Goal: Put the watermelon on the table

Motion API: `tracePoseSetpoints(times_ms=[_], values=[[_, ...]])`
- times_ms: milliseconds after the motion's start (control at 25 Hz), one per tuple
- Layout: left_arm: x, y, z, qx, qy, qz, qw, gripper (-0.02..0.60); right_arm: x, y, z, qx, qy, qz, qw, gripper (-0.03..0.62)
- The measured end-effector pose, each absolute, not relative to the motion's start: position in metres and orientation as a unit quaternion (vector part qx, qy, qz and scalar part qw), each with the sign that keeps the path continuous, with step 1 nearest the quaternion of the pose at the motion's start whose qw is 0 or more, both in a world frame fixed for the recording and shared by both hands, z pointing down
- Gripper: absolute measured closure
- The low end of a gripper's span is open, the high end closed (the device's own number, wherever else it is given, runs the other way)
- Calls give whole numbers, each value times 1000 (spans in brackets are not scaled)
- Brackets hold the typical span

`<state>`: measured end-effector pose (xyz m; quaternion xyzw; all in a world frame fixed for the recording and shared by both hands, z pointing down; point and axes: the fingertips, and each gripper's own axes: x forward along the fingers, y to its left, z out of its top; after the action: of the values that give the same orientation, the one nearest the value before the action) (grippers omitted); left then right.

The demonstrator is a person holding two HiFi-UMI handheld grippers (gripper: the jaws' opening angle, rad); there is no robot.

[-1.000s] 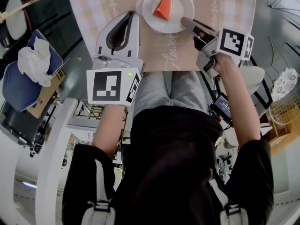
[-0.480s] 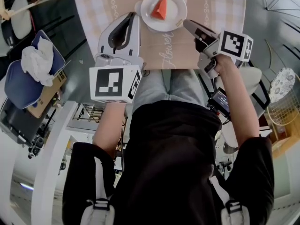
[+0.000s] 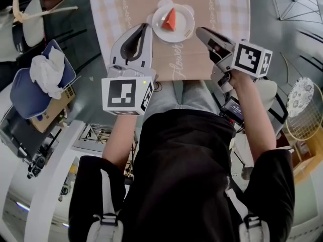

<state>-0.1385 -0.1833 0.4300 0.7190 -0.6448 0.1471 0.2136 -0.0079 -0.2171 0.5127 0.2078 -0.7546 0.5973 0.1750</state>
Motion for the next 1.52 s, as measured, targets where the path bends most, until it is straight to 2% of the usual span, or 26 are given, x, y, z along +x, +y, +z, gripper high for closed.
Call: tracePoseSetpoints(times_ms=[400, 840, 1520], values=[[-134, -175, 382, 707, -670, 131, 186, 568, -5, -229, 460, 239, -826, 478, 180, 556], [-120, -155, 342, 688, -698, 127, 154, 568, -2, -214, 417, 215, -892, 345, 195, 579], [-103, -134, 313, 691, -699, 121, 137, 568, 3, -199, 376, 200, -908, 330, 164, 580]])
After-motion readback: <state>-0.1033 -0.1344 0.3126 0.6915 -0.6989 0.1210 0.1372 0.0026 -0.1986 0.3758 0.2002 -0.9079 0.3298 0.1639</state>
